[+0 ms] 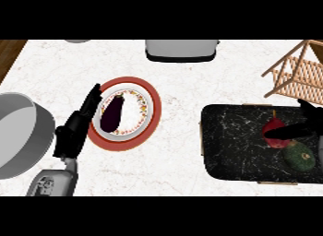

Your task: Pick the pear from the tray and place it in the tiered shelf

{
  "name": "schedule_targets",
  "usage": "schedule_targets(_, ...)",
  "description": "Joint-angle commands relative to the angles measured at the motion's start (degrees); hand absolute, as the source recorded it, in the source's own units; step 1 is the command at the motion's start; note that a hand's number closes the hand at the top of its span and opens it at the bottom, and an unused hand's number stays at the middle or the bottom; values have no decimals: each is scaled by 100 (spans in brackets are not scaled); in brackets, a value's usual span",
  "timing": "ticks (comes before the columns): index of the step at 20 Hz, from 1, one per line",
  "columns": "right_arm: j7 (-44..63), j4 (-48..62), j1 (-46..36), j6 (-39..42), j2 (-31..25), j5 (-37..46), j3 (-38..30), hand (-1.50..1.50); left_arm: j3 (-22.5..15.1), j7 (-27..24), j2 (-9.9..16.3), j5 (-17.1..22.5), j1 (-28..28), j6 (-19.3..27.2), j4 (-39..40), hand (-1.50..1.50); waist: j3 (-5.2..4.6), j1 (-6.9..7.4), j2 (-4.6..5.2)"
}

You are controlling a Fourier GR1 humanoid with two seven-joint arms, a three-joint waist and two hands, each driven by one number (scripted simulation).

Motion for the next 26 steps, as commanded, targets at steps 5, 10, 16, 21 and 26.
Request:
schedule_targets(5,-87,336,-225,-67,356,220,174,-150,38,36,-99,-40,-12,14,-102,0,0,7,0)
schedule_targets(10,-365,14,128,315,157,351,337,150,50,306,-77,-85,-128,-13,-100,0,0,-7,-3)
schedule_targets(16,-491,-19,73,-49,328,868,473,150,175,72,-11,-36,-157,-132,6,0,0,-1,0)
schedule_targets(21,-1294,-1148,397,271,317,1348,1614,150,161,-215,-81,-64,-54,-52,197,0,-5,-9,-12)
schedule_targets(26,-1776,-2378,1534,-61,314,1636,1903,150,216,-122,51,-14,77,-183,98,0,-1,-66,-18)
